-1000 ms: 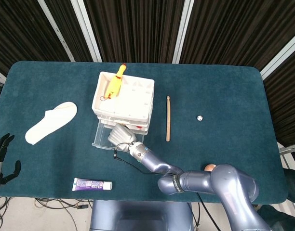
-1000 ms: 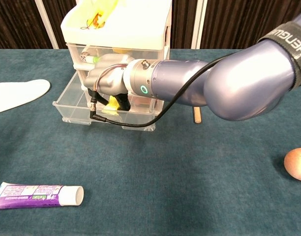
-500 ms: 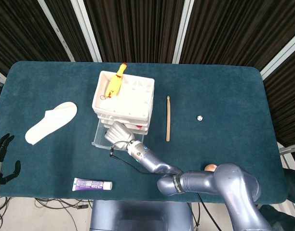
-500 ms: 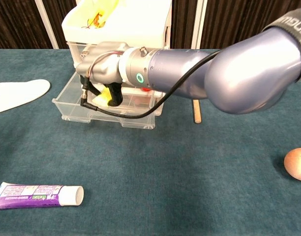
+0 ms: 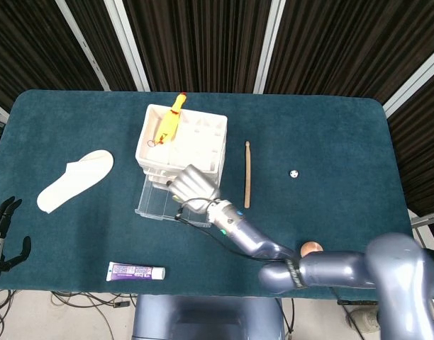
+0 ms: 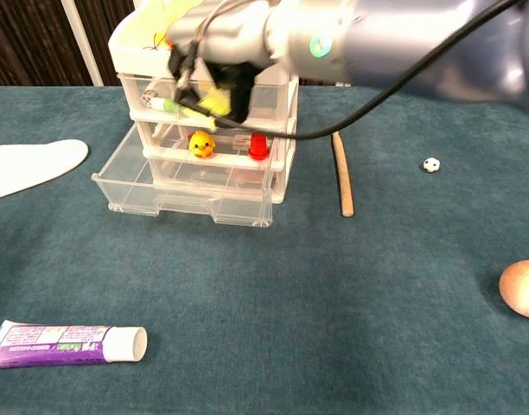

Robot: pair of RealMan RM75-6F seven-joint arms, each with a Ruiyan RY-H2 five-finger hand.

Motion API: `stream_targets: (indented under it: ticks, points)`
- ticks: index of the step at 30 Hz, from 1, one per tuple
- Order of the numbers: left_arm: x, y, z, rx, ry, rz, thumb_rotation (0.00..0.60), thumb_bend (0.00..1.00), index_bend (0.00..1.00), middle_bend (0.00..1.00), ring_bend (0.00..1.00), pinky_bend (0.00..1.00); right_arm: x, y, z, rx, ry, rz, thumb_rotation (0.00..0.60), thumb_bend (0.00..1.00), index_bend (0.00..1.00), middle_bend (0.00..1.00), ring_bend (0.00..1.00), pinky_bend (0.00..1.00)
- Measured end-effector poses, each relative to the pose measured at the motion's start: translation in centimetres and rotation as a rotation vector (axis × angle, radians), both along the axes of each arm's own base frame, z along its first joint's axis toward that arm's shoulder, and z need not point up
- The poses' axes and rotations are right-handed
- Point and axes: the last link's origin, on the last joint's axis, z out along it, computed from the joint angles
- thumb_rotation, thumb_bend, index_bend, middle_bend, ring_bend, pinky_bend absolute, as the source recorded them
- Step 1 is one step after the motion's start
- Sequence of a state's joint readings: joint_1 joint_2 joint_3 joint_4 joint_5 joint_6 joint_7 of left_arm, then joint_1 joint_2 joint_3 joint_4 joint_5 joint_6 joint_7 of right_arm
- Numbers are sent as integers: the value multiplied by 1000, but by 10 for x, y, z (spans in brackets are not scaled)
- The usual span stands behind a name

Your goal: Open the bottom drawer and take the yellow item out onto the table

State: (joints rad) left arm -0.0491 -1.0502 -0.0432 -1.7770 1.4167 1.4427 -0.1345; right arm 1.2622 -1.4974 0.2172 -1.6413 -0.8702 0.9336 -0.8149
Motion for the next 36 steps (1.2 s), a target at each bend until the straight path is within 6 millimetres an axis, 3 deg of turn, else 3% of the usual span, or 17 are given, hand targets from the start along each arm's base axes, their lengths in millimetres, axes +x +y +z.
stream_targets:
  ticks: [5, 16, 22, 31, 36]
  points:
    - [1, 0, 0, 5, -1, -3, 600, 514, 21, 0, 0, 0, -35, 7, 22, 6, 27, -52, 600, 375, 575, 1000, 1000, 1000]
    - [2, -1, -1, 5, 3, -7, 600, 514, 21, 0, 0, 0, -93, 12, 24, 18, 108, -119, 600, 375, 588, 1000, 1000, 1000]
    - [2, -1, -1, 3, 3, -8, 600, 514, 21, 0, 0, 0, -116, 7, 12, 14, 157, -153, 600, 377, 588, 1000, 1000, 1000]
    - [2, -1, -1, 3, 3, -7, 600, 514, 21, 0, 0, 0, -142, 7, -24, 35, 231, -191, 600, 372, 588, 1000, 1000, 1000]
    - [1, -1, -1, -1, 5, -6, 600, 514, 20, 0, 0, 0, -150, 7, -40, 55, 253, -209, 600, 296, 534, 1000, 1000, 1000]
